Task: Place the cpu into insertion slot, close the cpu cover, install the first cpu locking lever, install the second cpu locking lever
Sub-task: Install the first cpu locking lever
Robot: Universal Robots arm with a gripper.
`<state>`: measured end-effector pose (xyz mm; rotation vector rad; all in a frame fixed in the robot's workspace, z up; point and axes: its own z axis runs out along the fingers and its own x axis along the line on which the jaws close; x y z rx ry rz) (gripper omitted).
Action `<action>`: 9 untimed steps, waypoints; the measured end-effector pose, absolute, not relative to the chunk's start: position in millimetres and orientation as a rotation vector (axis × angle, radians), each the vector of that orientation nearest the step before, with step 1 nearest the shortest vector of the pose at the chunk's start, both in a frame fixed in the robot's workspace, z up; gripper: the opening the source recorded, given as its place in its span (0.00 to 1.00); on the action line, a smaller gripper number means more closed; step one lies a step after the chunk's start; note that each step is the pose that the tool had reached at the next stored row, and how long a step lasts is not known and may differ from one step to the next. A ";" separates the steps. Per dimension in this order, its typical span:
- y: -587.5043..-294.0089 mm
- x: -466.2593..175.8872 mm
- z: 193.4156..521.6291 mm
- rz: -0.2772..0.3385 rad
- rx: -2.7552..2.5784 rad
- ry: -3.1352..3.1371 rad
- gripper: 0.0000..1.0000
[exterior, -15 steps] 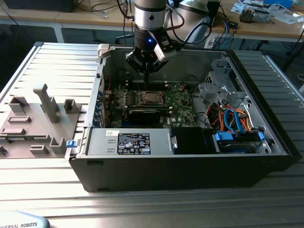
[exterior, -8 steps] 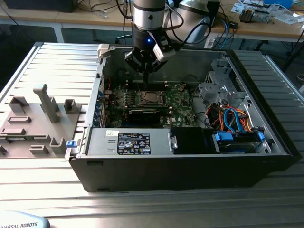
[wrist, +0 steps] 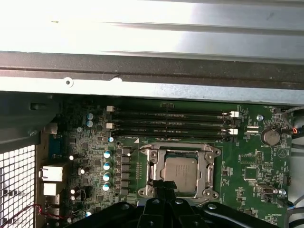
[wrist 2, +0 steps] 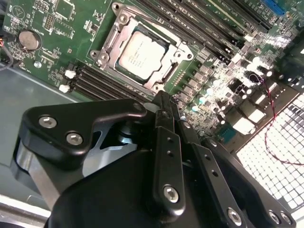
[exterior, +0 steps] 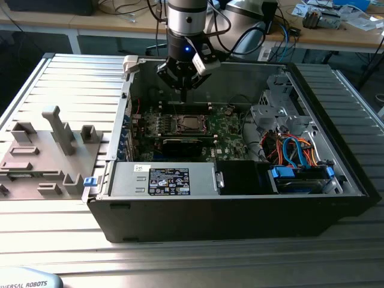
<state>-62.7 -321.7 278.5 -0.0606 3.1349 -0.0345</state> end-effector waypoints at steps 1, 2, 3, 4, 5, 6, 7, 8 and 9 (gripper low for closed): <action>-321.7 -63.0 278.4 -0.034 -0.061 3.135 0.11; -321.7 -63.3 278.4 -0.034 -0.061 3.135 0.11; -321.7 -63.6 278.4 -0.034 -0.061 3.135 0.11; -321.7 -64.0 278.5 -0.035 -0.061 3.135 0.11; -321.7 -64.1 278.5 -0.035 -0.061 3.135 0.11; -321.7 -64.3 278.4 -0.034 -0.061 3.135 0.11; -321.7 -64.8 278.5 -0.035 -0.060 3.135 0.11; -321.7 -65.0 278.5 -0.035 -0.061 3.135 0.11; -321.7 -65.2 278.4 -0.034 -0.061 3.135 0.11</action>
